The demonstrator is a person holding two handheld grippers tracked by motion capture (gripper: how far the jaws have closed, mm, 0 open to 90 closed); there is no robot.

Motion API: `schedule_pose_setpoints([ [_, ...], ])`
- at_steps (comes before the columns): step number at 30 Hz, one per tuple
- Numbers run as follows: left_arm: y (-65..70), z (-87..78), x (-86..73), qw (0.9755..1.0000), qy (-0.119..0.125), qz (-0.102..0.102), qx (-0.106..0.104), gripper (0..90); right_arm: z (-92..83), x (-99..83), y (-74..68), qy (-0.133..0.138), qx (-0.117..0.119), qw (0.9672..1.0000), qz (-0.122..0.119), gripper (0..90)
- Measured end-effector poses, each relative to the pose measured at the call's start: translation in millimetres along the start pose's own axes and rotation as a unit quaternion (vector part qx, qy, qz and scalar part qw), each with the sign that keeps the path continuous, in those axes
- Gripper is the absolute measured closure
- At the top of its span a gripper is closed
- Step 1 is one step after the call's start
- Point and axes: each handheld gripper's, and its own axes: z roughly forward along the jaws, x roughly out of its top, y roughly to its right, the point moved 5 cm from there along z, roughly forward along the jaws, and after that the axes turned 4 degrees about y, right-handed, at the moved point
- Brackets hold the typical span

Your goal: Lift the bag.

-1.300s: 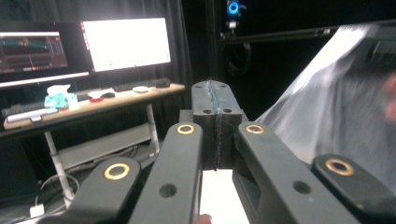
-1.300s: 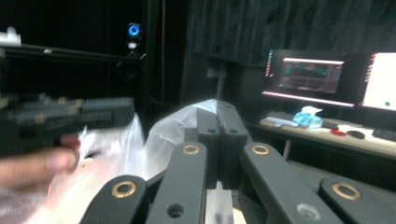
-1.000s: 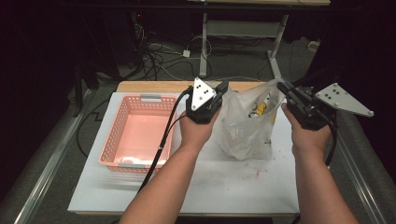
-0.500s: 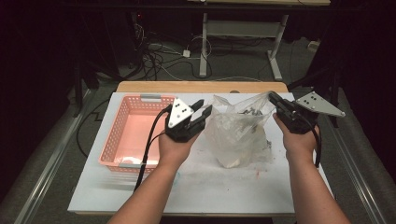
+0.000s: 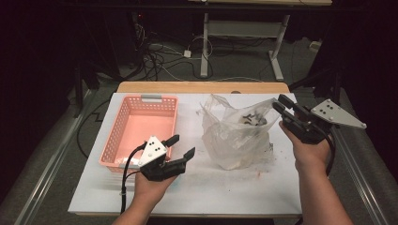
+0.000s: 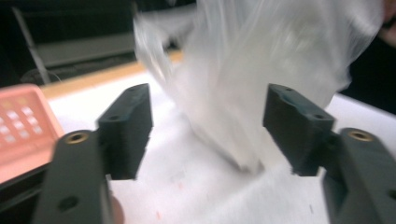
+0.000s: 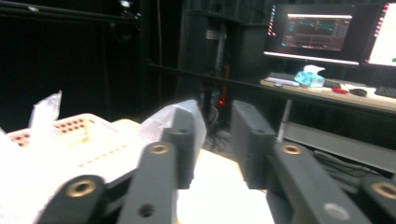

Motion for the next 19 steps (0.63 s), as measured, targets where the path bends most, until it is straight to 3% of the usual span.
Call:
schedule_pose_setpoints([
  [6, 2.7, 10.4, -15.7, 0.9991, -0.041, 0.001, -0.013, 17.3, -29.6, -2.6, -4.1, 0.015, 0.011, 0.9998, 0.005, 54.7],
  [9, 2.9, 13.4, -18.7, 0.9990, -0.045, -0.002, -0.010, 12.6, -46.6, -10.4, -1.4, 0.024, 0.018, 0.9992, 0.025, 45.5],
  [13, 3.5, 14.7, -20.1, 0.9988, -0.048, -0.006, -0.011, 5.0, -63.5, -19.8, -1.6, 0.021, 0.018, 0.9992, 0.028, 29.6],
  [19, 2.9, 7.0, -20.9, 0.9989, -0.043, -0.008, -0.017, 0.0, -69.9, -32.2, -6.3, 0.003, 0.013, 0.9994, 0.032, 10.0],
])
